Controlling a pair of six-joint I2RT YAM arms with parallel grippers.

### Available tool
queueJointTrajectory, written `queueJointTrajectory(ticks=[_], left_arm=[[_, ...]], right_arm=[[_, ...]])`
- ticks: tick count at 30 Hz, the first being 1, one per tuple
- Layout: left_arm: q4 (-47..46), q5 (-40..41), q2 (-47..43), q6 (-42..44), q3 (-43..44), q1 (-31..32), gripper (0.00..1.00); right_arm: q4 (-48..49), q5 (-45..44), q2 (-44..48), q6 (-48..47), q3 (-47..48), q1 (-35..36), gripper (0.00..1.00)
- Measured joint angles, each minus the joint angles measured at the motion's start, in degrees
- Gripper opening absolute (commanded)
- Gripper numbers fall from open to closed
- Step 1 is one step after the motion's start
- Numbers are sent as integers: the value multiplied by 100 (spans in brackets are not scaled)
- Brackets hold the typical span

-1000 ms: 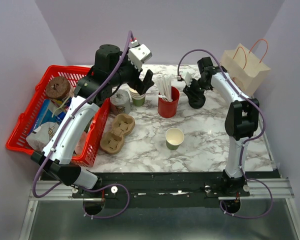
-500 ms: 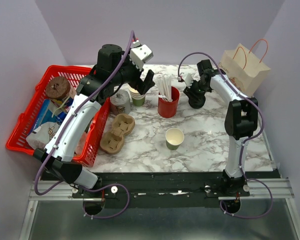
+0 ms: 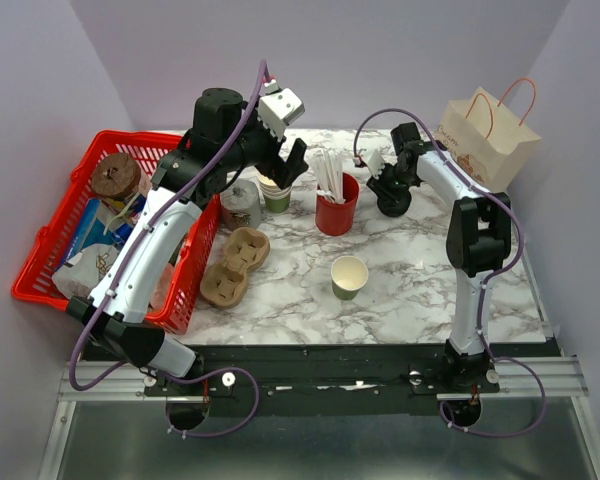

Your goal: Pack the takeout coffee

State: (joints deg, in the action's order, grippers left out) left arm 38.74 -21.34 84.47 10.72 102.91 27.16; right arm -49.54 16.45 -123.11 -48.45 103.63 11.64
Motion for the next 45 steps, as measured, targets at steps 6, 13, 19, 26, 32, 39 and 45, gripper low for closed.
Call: queueJointTrajectory(ticks=[6,13,19,26,32,39,45], left_arm=[[11,-9,0,0,-31,-4,99],[11,-24,0,17,-44,-4,99],[15,-33,0,33,-72,-4,99],[31,-33,2,90,-162,-4,99],[31,-35,4,173,-170,-4,99],[61,-103,2,334,-350,-4,99],[127,-229,2,474,-470,-4,98]], right_arm=[[4,-39,0,0,0,0,38],[0,-61,0,39,0,0,20],[-50,-59,0,98,2,0,3],[-249,-7,188,291,7,-63,1],[-485,433,518,450,63,-284,1],[-754,1064,546,706,282,-619,1],[-575,1051,592,820,184,-673,0]])
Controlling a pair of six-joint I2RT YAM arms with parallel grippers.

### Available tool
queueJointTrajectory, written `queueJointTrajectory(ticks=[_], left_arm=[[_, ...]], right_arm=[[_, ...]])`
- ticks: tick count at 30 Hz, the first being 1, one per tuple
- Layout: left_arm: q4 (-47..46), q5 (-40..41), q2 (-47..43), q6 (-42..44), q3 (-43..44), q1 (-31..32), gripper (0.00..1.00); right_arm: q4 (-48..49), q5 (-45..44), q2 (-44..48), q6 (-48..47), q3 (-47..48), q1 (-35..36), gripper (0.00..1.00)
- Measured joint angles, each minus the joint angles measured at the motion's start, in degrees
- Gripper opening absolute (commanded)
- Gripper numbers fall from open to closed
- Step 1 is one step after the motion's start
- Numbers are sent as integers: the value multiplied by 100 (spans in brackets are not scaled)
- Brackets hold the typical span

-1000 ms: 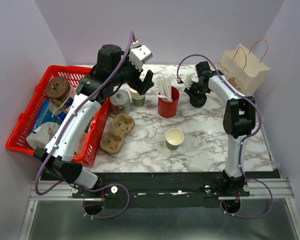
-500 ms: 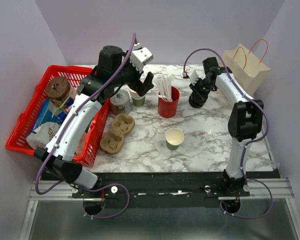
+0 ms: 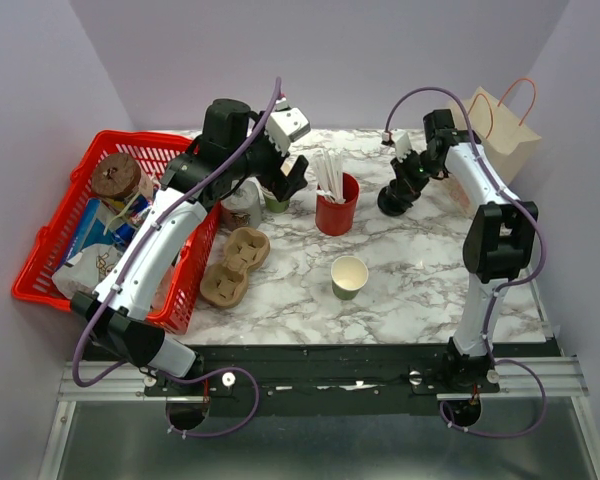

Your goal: Pack the takeout coffee

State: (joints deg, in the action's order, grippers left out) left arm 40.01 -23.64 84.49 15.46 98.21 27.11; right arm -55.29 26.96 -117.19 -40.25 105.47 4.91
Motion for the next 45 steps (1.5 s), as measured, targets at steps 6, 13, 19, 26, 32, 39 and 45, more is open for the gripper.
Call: queueJointTrajectory(ticks=[6,13,19,26,32,39,45], left_arm=[[26,-50,0,44,-33,0,99],[44,-63,0,103,-129,0,98],[70,-87,0,120,-173,0,98],[103,-131,0,127,-173,0,98],[131,-155,0,127,-173,0,98],[149,-160,0,149,-240,0,98],[157,-175,0,153,-269,0,98]], right_arm=[[219,-369,-9,177,46,125,1],[634,-984,179,758,-9,356,0],[883,-1534,437,1008,-463,470,0],[866,-1858,424,1027,-256,448,0],[916,-1816,437,765,-109,437,4],[468,-1167,531,-514,-446,435,43],[216,-1058,505,-1425,-802,435,43]])
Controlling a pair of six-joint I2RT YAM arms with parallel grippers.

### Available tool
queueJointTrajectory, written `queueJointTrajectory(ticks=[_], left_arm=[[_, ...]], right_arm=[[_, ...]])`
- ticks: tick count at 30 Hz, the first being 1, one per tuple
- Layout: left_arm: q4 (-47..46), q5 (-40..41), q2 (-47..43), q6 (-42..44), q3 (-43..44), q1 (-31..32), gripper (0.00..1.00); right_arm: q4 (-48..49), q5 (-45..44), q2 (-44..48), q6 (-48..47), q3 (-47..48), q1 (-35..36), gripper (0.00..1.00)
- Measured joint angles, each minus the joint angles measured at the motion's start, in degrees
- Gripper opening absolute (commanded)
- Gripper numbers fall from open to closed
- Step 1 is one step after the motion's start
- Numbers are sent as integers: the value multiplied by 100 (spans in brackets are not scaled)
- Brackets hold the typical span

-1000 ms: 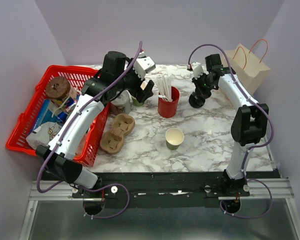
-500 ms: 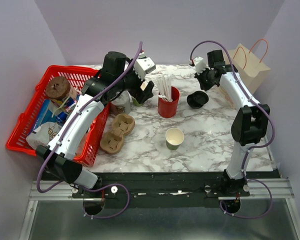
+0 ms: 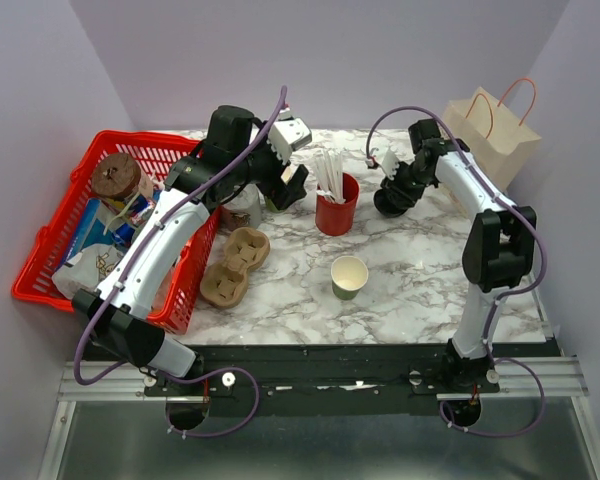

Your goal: Pack the takeout coffee

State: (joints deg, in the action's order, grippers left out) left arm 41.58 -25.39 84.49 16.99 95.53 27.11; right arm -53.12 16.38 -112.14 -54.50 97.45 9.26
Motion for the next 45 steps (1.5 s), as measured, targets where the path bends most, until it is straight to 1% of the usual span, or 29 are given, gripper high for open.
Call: queueJointTrajectory(ticks=[3,8,11,19,24,28,29,31,32,34,35,41,45], left_arm=[[9,-4,0,0,-17,0,98],[11,-2,0,11,-72,0,98],[17,-2,0,15,-90,0,98],[28,-2,0,13,-79,0,98],[55,-4,0,15,-72,0,98],[57,-2,0,15,-70,0,98],[57,-2,0,15,-70,0,99],[59,-2,0,15,-70,0,98],[59,-2,0,15,-68,0,98],[59,-2,0,15,-63,0,98],[59,-2,0,17,-61,0,98],[59,-4,0,37,-61,0,99],[59,-17,0,39,-61,0,99]], right_arm=[[-61,2,-146,-85,164,0,43],[-68,92,-409,-50,431,0,50],[-83,157,-503,-31,518,0,50],[-81,262,-638,57,527,2,50],[-57,260,-756,116,544,2,47],[-57,256,-861,153,623,2,40],[-52,256,-887,173,649,2,35],[-46,254,-909,201,673,2,29],[-48,254,-916,208,680,2,24],[-55,247,-920,240,719,2,20],[-50,245,-920,249,739,2,16],[-57,227,-918,306,767,2,3],[-127,223,-868,356,767,2,1]])
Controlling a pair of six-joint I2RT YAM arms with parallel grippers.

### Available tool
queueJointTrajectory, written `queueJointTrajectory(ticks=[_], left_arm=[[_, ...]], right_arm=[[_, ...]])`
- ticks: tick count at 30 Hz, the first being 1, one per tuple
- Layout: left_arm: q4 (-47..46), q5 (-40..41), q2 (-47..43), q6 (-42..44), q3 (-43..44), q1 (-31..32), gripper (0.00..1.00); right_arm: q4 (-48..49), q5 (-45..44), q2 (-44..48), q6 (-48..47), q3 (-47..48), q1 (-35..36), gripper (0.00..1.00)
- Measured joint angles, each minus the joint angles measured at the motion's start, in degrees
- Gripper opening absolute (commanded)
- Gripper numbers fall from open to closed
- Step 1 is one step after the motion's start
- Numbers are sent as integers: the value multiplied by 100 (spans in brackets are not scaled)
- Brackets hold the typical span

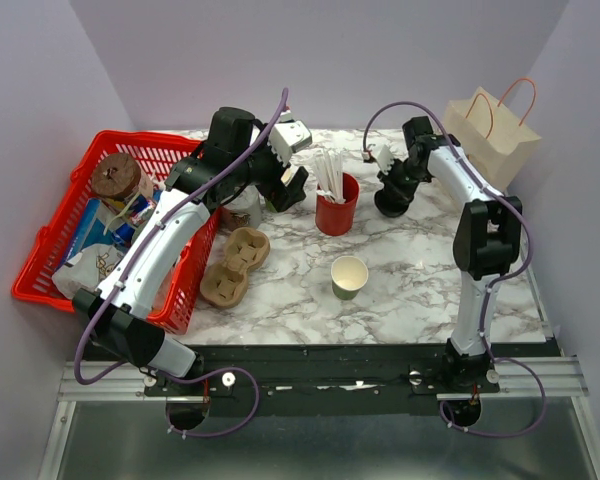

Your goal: Pack the takeout coffee

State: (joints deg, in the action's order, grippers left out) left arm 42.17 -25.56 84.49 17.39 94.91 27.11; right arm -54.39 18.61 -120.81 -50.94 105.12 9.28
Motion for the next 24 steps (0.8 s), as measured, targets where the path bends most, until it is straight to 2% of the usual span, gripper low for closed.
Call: queueJointTrajectory(ticks=[6,10,16,19,24], left_arm=[[-4,-7,0,42,-2,0,98],[-52,-79,-57,107,-162,0,98],[-332,-323,-391,127,-817,11,98],[-492,-391,-625,131,-1196,81,98],[-1102,-474,-1307,116,-2295,514,98]], right_arm=[[-304,59,476,166,-2,0,1],[-612,555,1215,520,-4,0,1],[-1198,2269,2361,1005,-151,0,1],[-1521,3215,2802,1154,-549,0,0],[-1947,4433,3150,1346,-1486,11,1]])
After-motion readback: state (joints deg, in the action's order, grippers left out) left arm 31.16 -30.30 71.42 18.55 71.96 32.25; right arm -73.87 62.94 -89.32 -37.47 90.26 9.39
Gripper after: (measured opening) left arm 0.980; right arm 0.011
